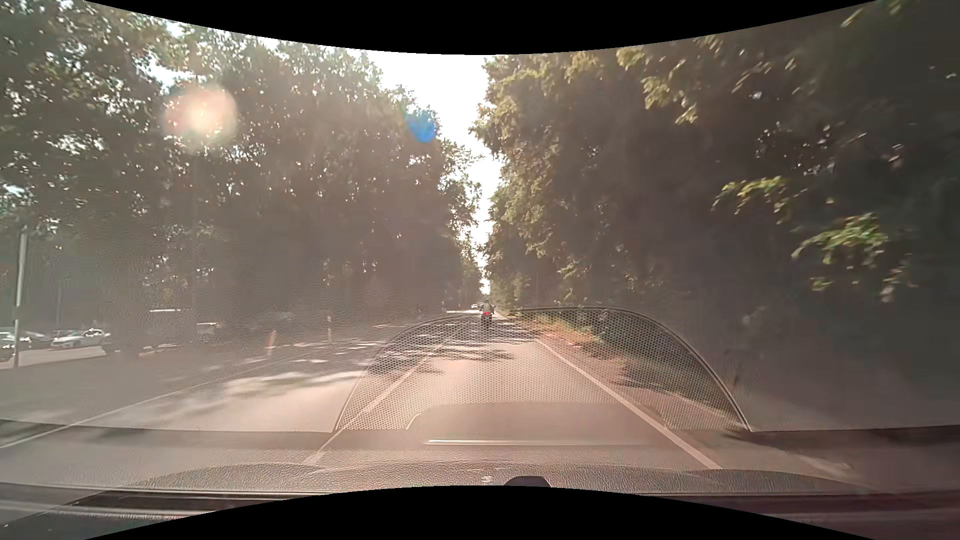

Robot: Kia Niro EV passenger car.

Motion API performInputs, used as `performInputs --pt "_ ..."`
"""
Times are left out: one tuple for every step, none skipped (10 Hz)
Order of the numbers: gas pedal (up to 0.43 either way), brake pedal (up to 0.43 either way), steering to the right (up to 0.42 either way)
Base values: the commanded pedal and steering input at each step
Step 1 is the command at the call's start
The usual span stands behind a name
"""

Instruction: Follow the waypoints while adhering to traffic rules and regulations

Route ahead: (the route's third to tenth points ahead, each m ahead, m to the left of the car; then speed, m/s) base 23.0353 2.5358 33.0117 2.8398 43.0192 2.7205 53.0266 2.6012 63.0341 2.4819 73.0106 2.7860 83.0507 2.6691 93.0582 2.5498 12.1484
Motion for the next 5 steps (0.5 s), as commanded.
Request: performInputs --pt "0.177 0.000 0.001" --pt "0.177 0.000 0.001" --pt "0.177 0.000 0.001" --pt "0.177 0.000 0.001" --pt "0.177 0.000 -0.001"
